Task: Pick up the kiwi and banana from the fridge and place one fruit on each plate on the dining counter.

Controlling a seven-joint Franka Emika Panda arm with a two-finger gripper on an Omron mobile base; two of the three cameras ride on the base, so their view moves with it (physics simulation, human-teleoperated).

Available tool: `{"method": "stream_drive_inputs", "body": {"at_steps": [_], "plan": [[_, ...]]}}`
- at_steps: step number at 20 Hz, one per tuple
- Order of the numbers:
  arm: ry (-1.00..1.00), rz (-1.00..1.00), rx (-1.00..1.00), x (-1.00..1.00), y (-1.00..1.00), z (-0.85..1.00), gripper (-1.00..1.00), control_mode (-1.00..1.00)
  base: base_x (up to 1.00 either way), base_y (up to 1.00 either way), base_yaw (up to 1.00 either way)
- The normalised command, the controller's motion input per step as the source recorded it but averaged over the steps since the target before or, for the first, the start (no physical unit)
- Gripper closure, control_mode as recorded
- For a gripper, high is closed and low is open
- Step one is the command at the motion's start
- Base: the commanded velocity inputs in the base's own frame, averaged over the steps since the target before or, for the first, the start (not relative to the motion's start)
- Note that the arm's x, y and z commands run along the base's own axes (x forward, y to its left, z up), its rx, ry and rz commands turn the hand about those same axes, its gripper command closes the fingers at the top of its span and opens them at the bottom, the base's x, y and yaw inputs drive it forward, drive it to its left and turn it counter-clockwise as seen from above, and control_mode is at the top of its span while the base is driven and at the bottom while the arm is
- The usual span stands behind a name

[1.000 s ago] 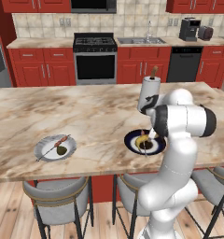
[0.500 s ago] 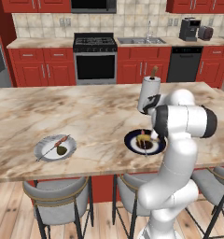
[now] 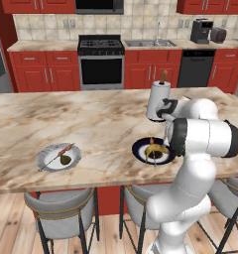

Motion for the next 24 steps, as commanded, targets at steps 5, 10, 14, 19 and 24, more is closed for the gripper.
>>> {"method": "stream_drive_inputs", "body": {"at_steps": [5, 10, 14, 19, 24], "plan": [[-0.01, 0.00, 0.00, -0.39, 0.00, 0.68, -1.00, -1.00, 0.00, 0.00, 0.00], [0.00, 0.00, 0.00, -0.46, 0.00, 0.70, -1.00, -1.00, 0.00, 0.00, 0.00], [0.00, 0.00, 0.00, -0.62, 0.00, 0.64, -1.00, -1.00, 0.00, 0.00, 0.00], [0.00, 0.00, 0.00, -0.74, 0.00, 0.53, -1.00, -1.00, 0.00, 0.00, 0.00], [-0.04, 0.00, 0.00, -0.86, 0.02, 0.27, -1.00, -1.00, 0.00, 0.00, 0.00]]}}
